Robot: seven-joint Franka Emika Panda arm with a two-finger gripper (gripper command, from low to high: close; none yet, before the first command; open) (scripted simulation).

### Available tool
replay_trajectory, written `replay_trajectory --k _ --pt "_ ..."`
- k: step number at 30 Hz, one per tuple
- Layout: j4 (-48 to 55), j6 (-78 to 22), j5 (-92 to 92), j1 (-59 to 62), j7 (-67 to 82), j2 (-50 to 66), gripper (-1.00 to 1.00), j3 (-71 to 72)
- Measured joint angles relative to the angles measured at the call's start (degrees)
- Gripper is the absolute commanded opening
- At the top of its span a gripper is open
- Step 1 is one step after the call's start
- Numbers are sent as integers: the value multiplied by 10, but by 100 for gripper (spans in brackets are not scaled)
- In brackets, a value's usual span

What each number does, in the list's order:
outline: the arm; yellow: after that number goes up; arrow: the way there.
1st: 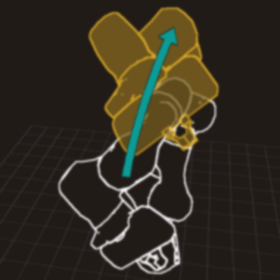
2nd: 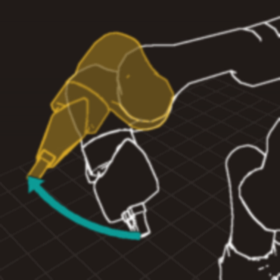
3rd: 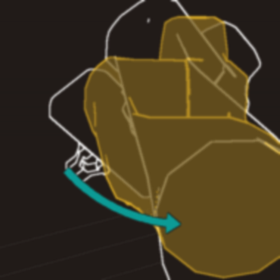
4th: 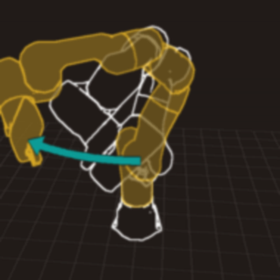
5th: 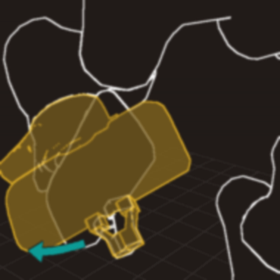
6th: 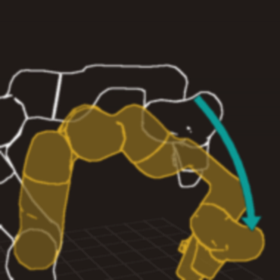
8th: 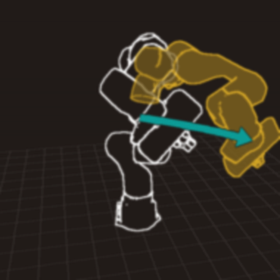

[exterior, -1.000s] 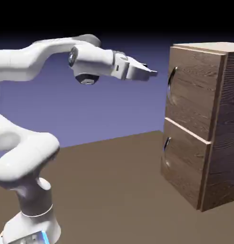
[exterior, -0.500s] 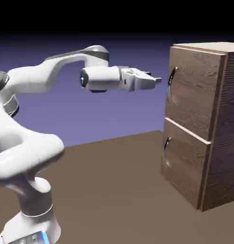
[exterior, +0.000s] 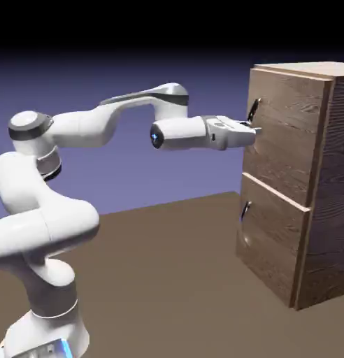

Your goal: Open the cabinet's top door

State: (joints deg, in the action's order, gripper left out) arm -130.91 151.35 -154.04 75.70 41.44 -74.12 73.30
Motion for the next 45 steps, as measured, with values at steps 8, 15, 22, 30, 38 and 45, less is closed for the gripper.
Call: replay_trajectory --k 8,15,22,30,38,45 --pt "-144 -199 28 -78 52 17 -100 -79" --pt "-232 -374 92 -104 90 42 -100 -159" --pt "-279 -548 185 -81 132 82 -100 -241" --pt "-274 -748 326 -3 200 172 -100 -317" --pt "-187 -916 515 111 304 329 -100 -341" --pt "-77 -976 662 179 374 474 -100 -317"
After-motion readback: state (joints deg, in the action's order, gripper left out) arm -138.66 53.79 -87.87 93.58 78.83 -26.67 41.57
